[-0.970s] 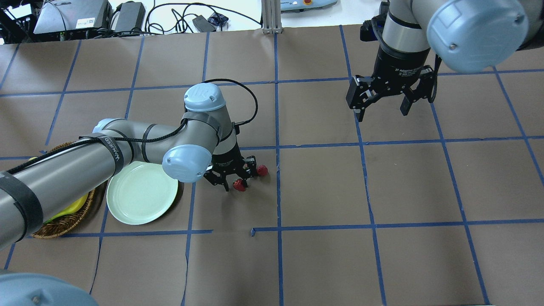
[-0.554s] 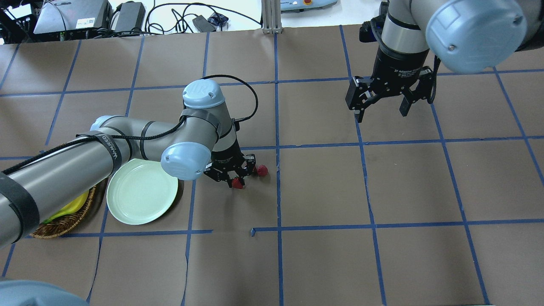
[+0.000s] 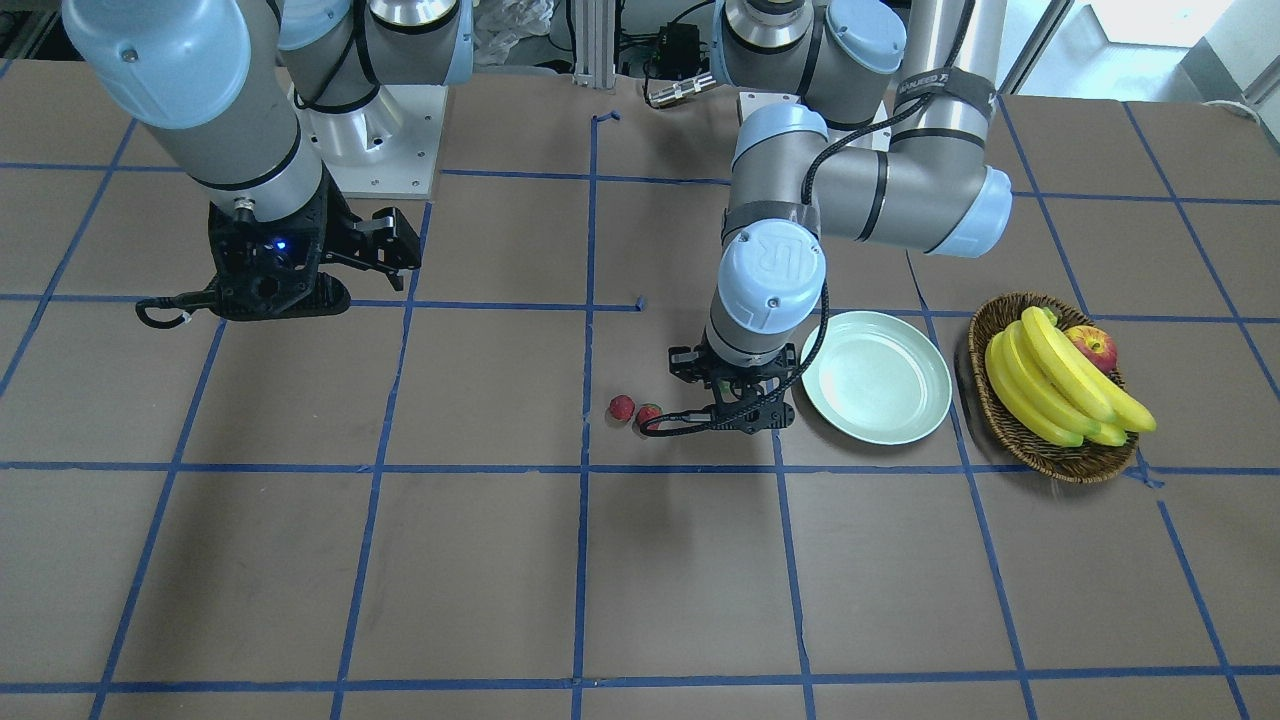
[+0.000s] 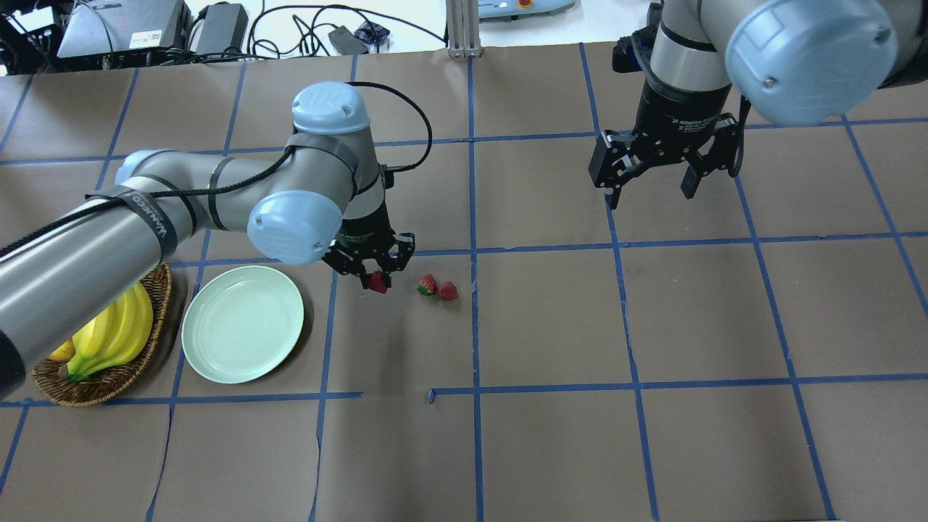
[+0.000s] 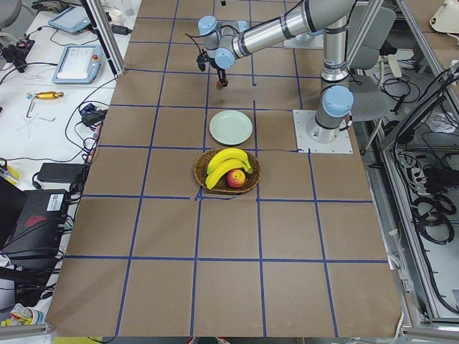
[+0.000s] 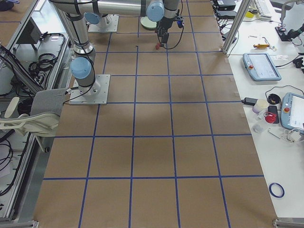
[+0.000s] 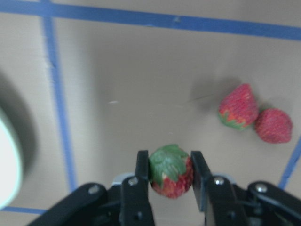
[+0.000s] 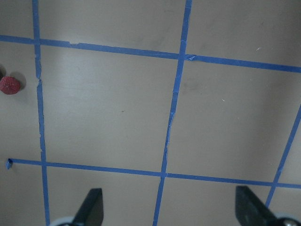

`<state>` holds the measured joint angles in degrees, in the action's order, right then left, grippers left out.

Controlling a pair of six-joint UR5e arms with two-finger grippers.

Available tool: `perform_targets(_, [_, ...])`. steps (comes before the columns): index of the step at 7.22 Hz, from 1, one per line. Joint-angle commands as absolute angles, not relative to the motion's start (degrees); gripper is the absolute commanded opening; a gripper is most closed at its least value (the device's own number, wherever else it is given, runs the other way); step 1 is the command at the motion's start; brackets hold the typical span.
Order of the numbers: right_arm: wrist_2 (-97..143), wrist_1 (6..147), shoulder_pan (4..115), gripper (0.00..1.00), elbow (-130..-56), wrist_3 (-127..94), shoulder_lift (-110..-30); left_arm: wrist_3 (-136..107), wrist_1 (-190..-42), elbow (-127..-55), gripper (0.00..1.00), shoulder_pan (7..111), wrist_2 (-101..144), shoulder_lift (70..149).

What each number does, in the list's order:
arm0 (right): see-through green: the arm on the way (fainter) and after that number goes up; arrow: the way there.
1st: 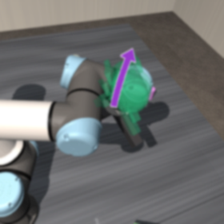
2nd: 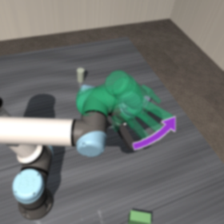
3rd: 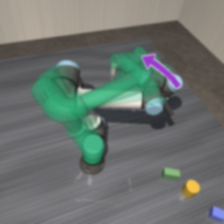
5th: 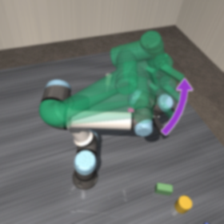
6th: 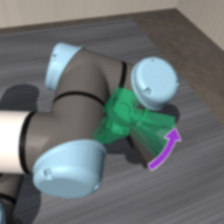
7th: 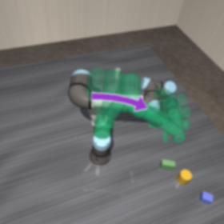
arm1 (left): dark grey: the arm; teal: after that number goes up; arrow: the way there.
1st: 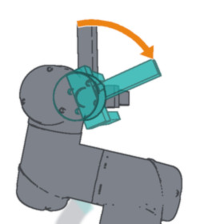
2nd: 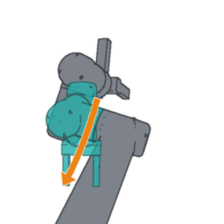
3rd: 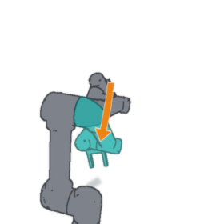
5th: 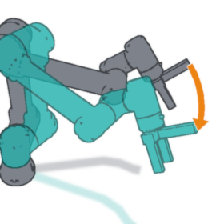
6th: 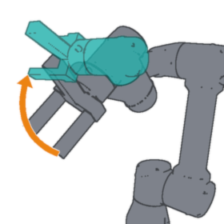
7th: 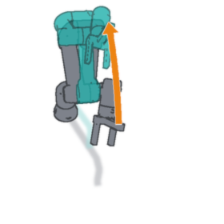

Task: Collect all strawberries into plate
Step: 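Carry the strawberry onto the green plate and open the left gripper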

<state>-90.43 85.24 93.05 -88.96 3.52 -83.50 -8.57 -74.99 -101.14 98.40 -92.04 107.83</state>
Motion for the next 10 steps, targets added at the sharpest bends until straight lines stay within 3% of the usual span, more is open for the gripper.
perform_targets(1, [-90.4, 85.3, 93.0, 1.00, -89.0, 3.5, -83.5, 1.5, -77.8, -100.4, 0.00, 90.4, -95.3, 106.9])
perform_targets(6, [-90.4, 85.5, 93.1, 1.00, -89.1, 3.4, -83.4, 14.0, -77.3, -105.3, 0.03, 80.3, -101.3, 108.0])
perform_targets(7, [-90.4, 85.5, 93.1, 1.00, -89.1, 3.5, -83.4, 13.8, -76.7, -105.5, 0.48, 80.3, -101.2, 108.4])
perform_targets(8, [-90.4, 85.6, 93.1, 1.00, -89.1, 3.4, -83.4, 14.2, -76.1, -105.6, 0.99, 80.3, -101.2, 108.1])
perform_targets(10, [-90.4, 85.6, 93.1, 1.00, -89.0, 3.4, -83.4, 14.2, -74.1, -105.6, 1.00, 80.5, -101.1, 108.0])
